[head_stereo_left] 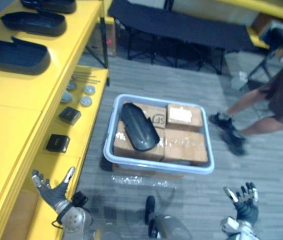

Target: Walk over and take plastic housings, then place them on the shelf

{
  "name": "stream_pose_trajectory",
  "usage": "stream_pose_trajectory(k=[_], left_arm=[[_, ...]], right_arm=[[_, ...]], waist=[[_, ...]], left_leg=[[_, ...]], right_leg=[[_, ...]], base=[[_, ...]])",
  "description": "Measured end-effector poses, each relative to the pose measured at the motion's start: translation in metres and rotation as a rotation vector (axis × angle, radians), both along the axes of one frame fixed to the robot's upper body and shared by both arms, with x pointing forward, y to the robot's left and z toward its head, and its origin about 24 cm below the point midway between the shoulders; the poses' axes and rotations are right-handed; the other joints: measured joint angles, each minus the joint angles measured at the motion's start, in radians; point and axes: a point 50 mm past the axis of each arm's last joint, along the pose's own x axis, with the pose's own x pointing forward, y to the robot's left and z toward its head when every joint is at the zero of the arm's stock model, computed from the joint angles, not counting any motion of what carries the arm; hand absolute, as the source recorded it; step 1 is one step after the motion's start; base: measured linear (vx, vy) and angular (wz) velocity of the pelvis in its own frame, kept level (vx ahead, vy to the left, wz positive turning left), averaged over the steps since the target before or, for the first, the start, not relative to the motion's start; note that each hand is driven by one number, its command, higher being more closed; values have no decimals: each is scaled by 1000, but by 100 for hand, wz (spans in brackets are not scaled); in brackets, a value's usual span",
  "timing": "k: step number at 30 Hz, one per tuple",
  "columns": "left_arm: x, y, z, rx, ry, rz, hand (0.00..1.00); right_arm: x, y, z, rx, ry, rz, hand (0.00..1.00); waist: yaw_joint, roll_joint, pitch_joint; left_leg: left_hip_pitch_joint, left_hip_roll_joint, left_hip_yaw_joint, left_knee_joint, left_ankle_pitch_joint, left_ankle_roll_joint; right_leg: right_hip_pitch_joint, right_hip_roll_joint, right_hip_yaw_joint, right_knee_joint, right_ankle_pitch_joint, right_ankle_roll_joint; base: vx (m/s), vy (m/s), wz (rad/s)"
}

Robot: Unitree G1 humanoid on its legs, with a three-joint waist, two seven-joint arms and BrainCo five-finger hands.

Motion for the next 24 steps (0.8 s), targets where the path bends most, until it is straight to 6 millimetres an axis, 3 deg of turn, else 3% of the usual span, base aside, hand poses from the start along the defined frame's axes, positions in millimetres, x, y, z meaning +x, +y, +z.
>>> stream_pose_trajectory(k=[4, 9, 10, 11, 12, 13, 14, 15, 17, 21, 23, 24], left_arm=[[3, -8, -6, -11, 30, -106, 0], [-7, -17, -44, -73, 251, -216, 0], [-9, -21, -51, -78, 302, -262, 0], [-9, -25, -57, -68, 348, -336, 0], [-8, -27, -60, -64, 369, -373, 0], [-8, -30, -66, -61, 408, -420, 0], [-8, -33, -72, -56, 442, -469, 0], [-10, -32, -76, -59, 465, -489, 0], [-27, -20, -94, -100, 584, -532, 0], [-49, -5, -111, -129, 715, -580, 0], [-63, -5, -119, -194, 754, -578, 0], [-72, -10, -124, -246, 768, -575, 0]], right_arm=[[8, 4, 6, -46, -44, 75, 0], [40, 23, 17, -61, -126, 194, 0], [50, 30, 23, -61, -162, 222, 0], [55, 34, 29, -70, -187, 215, 0], [57, 33, 32, -84, -193, 203, 0], [61, 27, 36, -124, -194, 172, 0], [71, 15, 47, -180, -217, 132, 0], [80, 11, 53, -196, -231, 119, 0], [115, -13, 81, -216, -295, 51, 0], [169, -53, 131, -186, -348, -62, 0], [185, -76, 156, -200, -337, -121, 0], [191, -96, 178, -214, -330, -166, 0]], waist=[[1, -15, 11], [8, -13, 21], [22, -17, 25], [23, -17, 27], [17, -11, 30], [-2, 1, 32], [6, 34, 32], [16, 37, 39], [58, 37, 58], [85, 55, 68], [90, 83, 83], [93, 115, 100]], left_leg=[[7, -26, -49, -40, 32, 8], [16, -28, -99, -106, 21, -13], [10, -31, -73, -127, 24, 33], [-4, -25, -15, -125, 18, 110], [-3, -9, 27, -121, 20, 108], [-24, 24, 83, -103, 36, 85], [-55, 23, 44, -98, 87, -1], [-64, 15, 26, -101, 92, -14], [-77, -26, -9, -95, 96, -19], [-90, -68, -38, -79, 99, -12], [-102, -78, -50, -66, 99, -11], [-108, -85, -62, -62, 102, -8]], right_leg=[[-6, -20, -6, -6, 0, 0], [-4, -26, -40, -2, 1, 1], [-1, -55, -85, -7, 2, 1], [4, -104, -168, -6, 23, 17], [17, -126, -219, -4, 31, 23], [35, -163, -300, 7, 24, 30], [37, -185, -348, 31, 19, 37], [37, -199, -360, 39, 16, 44], [49, -245, -379, 43, 25, 69], [63, -287, -379, 43, 30, 89], [64, -297, -382, 45, 30, 100], [64, -308, -385, 58, 25, 118]], base=[[-45, 21, -4], [-60, 67, 18], [-52, 120, 65], [-44, 159, 95], [10, 183, 174], [40, 200, 201], [30, 203, 186], [-12, 209, 120], [-49, 236, 66], [-32, 173, 36], [-26, 86, 22], [-27, 49, 25]])
